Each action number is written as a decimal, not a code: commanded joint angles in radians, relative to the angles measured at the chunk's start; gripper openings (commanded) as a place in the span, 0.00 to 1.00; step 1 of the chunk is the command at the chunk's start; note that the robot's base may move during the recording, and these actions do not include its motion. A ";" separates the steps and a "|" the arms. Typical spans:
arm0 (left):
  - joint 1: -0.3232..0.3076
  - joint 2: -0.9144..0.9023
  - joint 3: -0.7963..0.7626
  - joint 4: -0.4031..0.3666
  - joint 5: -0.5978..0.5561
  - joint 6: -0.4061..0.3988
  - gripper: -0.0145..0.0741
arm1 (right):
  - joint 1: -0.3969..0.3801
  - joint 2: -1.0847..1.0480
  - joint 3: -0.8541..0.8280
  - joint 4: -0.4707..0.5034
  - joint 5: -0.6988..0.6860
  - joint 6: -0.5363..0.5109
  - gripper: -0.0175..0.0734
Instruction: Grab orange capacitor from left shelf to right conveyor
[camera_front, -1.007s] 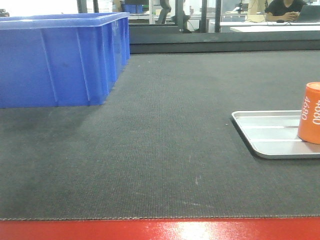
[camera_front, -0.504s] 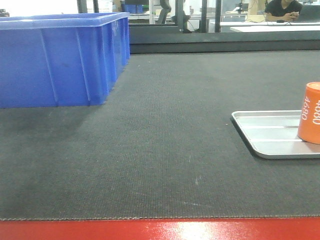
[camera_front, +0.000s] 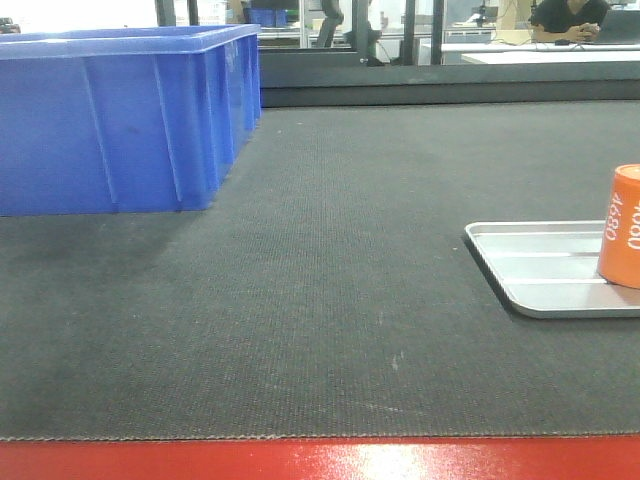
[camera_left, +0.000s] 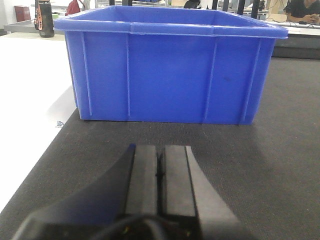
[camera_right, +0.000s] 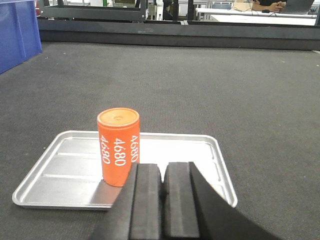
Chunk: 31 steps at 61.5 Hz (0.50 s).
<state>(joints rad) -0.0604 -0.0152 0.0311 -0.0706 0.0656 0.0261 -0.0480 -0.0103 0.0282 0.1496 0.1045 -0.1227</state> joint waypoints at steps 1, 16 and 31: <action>0.000 -0.005 -0.004 -0.003 -0.089 -0.002 0.02 | -0.006 -0.014 -0.003 -0.007 -0.098 0.002 0.25; 0.000 -0.005 -0.004 -0.003 -0.089 -0.002 0.02 | -0.006 -0.014 -0.004 -0.007 -0.105 0.002 0.25; 0.000 -0.005 -0.004 -0.003 -0.089 -0.002 0.02 | -0.006 -0.014 -0.004 -0.007 -0.105 0.002 0.25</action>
<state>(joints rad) -0.0604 -0.0152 0.0311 -0.0706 0.0656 0.0261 -0.0480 -0.0103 0.0282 0.1496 0.0917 -0.1187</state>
